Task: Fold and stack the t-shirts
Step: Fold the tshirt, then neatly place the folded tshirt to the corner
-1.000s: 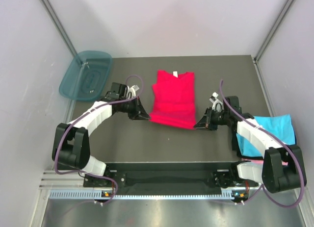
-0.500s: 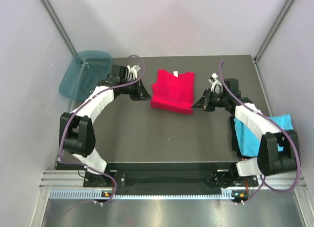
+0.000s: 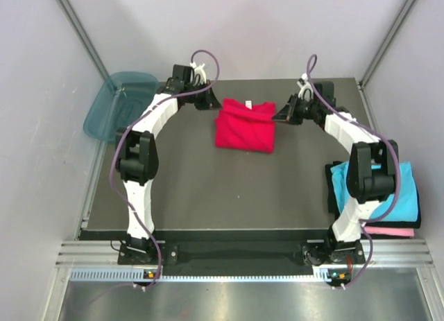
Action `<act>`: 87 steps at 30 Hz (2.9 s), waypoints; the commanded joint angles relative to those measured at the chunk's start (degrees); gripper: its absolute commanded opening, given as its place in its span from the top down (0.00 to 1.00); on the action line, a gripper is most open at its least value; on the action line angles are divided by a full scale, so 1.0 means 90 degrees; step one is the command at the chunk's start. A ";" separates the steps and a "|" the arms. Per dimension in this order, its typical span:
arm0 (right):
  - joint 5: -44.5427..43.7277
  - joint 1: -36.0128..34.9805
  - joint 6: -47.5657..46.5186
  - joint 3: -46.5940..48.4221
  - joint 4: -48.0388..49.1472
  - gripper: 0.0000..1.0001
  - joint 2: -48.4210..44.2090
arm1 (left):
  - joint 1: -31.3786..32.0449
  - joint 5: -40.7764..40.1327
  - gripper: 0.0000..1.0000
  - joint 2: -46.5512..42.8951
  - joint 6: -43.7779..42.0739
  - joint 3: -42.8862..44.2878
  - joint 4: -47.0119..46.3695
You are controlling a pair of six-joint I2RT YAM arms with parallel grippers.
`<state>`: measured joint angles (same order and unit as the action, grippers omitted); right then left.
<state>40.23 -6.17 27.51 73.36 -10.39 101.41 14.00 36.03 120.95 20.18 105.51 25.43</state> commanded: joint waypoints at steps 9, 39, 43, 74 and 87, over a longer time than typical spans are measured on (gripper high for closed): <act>-0.0319 0.0110 -0.0302 0.2209 0.0705 1.00 0.1894 | -0.0091 -0.0546 1.00 0.1707 -0.0377 0.2142 -0.0989; 0.0638 0.0608 -0.0244 0.1380 0.0305 0.25 0.2551 | 0.0046 0.2627 0.41 0.0546 0.1585 -0.1244 -0.2406; 0.0657 0.0598 -0.0166 0.1419 0.0286 0.24 0.2804 | 0.0095 0.2579 0.41 0.0789 0.1595 -0.1285 -0.2377; 0.0521 -0.0241 0.1045 0.1770 0.0901 0.49 0.4045 | 0.0319 0.2032 0.40 0.1093 0.0873 -0.0972 -0.1556; 0.0794 0.0021 -0.0369 0.1849 -0.0121 0.94 0.3109 | -0.0138 0.1388 0.38 0.0078 -0.0514 -0.0015 -0.0648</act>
<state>48.75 -6.81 32.58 90.11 -1.43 133.88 15.55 50.50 129.08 21.82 101.08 17.41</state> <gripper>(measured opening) 0.139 0.622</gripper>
